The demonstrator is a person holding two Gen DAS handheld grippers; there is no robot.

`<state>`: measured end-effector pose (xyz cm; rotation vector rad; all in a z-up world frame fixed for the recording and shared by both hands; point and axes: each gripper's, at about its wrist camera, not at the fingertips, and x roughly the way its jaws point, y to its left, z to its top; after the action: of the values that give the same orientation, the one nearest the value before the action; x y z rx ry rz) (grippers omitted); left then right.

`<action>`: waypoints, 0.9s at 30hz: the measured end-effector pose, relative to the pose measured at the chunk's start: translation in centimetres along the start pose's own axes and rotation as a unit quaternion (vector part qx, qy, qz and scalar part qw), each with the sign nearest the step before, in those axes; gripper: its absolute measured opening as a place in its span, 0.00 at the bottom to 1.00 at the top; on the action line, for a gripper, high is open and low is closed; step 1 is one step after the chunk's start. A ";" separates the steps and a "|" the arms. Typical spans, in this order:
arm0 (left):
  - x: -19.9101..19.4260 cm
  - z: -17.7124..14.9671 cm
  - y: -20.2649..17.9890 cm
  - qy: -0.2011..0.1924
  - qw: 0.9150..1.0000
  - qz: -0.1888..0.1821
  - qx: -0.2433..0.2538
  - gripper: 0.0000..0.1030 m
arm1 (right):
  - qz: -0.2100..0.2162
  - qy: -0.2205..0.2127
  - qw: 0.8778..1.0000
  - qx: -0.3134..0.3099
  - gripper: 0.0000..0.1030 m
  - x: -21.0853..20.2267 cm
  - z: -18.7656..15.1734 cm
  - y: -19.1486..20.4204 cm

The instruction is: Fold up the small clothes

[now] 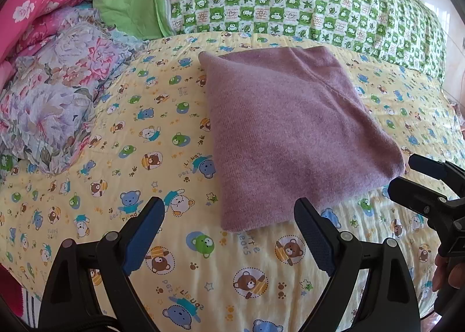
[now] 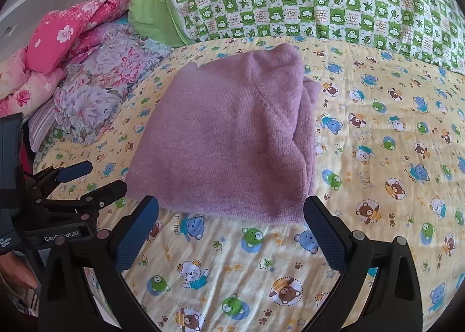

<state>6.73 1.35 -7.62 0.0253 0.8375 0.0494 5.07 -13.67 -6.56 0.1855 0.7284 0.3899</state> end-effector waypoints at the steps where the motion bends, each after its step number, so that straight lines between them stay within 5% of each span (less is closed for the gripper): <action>1: 0.0 0.0 0.0 0.000 1.000 0.000 0.000 0.89 | -0.001 0.000 1.000 0.001 0.97 0.0 0.0 0.0; 27: 0.1 0.5 0.3 -0.003 1.000 0.003 -0.003 0.89 | -0.003 -0.006 1.000 0.006 0.97 -0.1 0.7 0.2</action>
<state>7.23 1.62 -7.35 0.0232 0.8320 0.0579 5.42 -13.55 -5.87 0.1956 0.7186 0.3779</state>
